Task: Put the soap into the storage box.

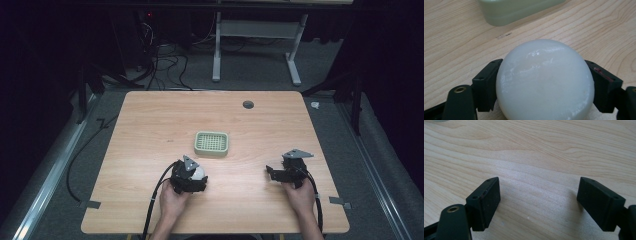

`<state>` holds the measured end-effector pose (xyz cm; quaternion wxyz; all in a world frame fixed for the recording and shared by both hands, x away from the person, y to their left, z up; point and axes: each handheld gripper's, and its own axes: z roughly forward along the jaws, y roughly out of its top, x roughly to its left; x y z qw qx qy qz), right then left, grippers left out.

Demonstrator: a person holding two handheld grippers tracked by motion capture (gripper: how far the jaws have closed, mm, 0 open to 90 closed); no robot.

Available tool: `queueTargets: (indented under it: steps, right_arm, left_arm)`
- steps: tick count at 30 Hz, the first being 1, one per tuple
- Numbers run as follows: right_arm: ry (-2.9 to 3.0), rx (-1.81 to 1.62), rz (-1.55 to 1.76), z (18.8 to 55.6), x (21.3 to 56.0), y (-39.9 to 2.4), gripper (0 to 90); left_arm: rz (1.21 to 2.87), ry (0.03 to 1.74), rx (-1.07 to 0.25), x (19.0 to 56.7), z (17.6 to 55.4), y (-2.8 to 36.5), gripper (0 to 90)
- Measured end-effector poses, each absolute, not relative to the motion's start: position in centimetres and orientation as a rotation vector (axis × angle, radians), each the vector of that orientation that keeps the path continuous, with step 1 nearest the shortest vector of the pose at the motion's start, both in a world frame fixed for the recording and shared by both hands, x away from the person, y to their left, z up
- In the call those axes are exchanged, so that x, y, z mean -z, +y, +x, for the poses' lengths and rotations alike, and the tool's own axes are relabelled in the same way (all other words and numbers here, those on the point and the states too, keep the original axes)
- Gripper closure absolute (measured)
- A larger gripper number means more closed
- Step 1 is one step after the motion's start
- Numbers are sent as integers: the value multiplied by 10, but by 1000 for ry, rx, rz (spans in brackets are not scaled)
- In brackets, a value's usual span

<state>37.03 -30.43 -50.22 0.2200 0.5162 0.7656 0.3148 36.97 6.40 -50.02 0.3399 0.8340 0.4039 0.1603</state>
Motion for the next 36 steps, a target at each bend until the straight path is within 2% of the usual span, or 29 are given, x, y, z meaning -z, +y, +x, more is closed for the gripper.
queueTargets:
  steps: [36]
  right_arm:
    - [2117,-872,1429,370,502,-304,198]
  left_arm:
    - [2161,961,-377,462,368,67,238]
